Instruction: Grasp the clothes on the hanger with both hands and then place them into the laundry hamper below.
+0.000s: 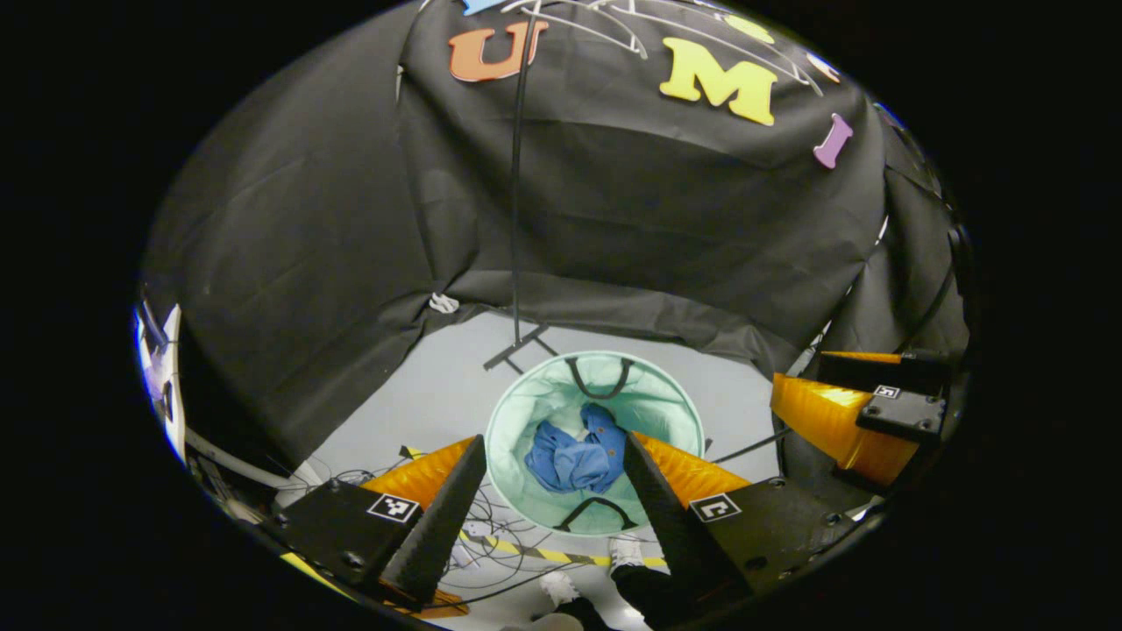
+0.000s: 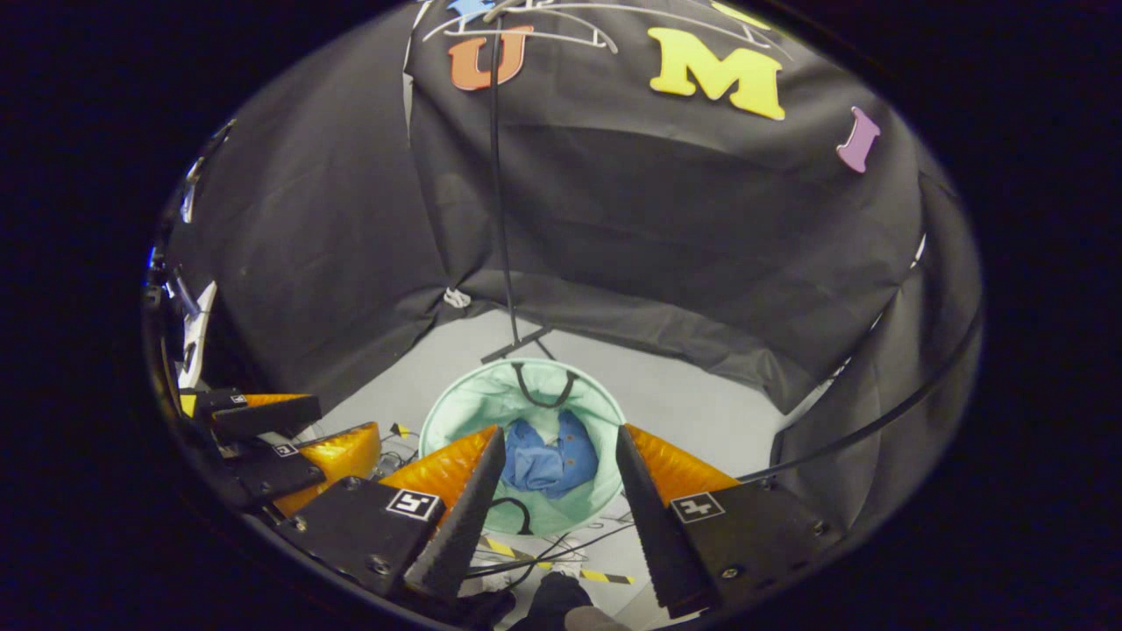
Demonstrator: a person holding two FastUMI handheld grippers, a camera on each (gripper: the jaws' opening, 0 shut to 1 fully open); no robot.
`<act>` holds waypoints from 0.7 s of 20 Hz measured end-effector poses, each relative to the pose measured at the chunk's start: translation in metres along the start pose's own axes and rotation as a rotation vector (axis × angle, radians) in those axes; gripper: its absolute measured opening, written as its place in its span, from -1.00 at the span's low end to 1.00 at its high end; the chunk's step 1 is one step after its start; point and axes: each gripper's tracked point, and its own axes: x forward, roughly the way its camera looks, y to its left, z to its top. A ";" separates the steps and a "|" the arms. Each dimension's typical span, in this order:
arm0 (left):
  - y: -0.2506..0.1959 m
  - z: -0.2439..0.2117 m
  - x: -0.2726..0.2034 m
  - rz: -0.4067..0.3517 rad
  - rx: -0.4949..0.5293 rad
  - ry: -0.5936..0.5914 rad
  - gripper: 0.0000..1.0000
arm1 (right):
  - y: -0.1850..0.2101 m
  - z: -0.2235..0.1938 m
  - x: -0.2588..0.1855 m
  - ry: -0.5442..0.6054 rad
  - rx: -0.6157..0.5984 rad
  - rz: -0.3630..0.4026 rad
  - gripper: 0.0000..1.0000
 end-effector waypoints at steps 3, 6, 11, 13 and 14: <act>0.013 0.035 -0.036 0.006 0.021 -0.121 0.92 | 0.007 0.032 -0.041 -0.107 0.016 0.001 0.63; 0.021 0.078 -0.078 0.004 0.016 -0.254 0.92 | 0.005 0.075 -0.100 -0.244 0.020 -0.025 0.63; 0.039 0.155 -0.167 0.008 0.020 -0.473 1.00 | -0.008 0.132 -0.202 -0.458 0.076 -0.047 1.00; 0.045 0.180 -0.205 0.025 0.057 -0.557 1.00 | -0.014 0.150 -0.237 -0.528 0.091 -0.048 0.99; 0.047 0.190 -0.226 0.028 0.069 -0.592 0.82 | -0.019 0.158 -0.256 -0.561 0.097 -0.045 0.99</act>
